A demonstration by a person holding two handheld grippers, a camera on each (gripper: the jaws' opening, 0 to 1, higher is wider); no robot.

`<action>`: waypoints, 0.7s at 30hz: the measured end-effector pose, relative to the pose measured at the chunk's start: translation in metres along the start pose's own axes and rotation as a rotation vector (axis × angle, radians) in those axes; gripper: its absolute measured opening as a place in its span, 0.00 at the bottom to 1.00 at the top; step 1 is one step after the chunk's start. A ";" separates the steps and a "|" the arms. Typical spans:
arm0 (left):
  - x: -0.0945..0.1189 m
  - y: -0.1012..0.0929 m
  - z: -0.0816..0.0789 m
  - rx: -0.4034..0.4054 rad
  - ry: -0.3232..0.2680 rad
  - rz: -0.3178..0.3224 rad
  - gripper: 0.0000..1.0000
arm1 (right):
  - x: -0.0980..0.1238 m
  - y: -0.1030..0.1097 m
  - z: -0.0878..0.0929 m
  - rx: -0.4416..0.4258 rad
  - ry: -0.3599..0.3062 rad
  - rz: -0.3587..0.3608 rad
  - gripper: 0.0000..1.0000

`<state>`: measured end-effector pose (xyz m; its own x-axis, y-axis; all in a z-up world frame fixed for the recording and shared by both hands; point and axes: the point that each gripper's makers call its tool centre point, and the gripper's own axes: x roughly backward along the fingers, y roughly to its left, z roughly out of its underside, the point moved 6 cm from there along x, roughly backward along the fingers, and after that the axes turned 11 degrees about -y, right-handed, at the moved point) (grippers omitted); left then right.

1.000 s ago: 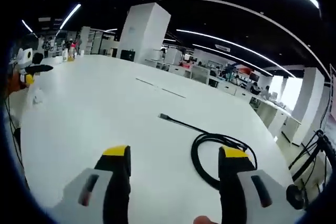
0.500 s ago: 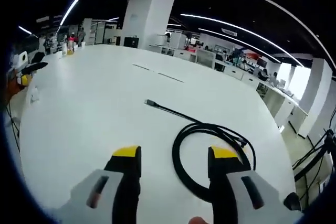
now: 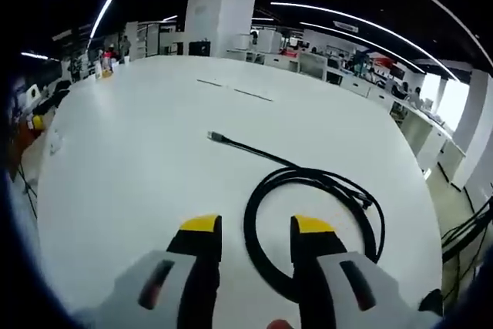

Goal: Plug the desk Type‑C cable into the charger adapter.

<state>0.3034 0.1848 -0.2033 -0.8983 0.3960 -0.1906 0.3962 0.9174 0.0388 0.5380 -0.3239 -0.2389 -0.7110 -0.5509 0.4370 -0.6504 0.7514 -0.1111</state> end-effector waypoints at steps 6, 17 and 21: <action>0.002 -0.002 0.000 -0.009 0.003 0.005 1.00 | 0.001 0.006 0.007 -0.004 0.063 -0.035 0.33; 0.009 0.000 0.000 -0.014 0.003 -0.004 1.00 | -0.005 0.003 0.007 -0.038 0.150 -0.073 0.24; 0.009 0.002 0.000 -0.017 -0.005 -0.020 1.00 | -0.006 0.004 0.007 -0.028 0.189 -0.098 0.21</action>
<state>0.2960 0.1903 -0.2050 -0.9049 0.3778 -0.1961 0.3752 0.9255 0.0519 0.5379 -0.3199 -0.2487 -0.5805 -0.5460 0.6041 -0.7045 0.7088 -0.0364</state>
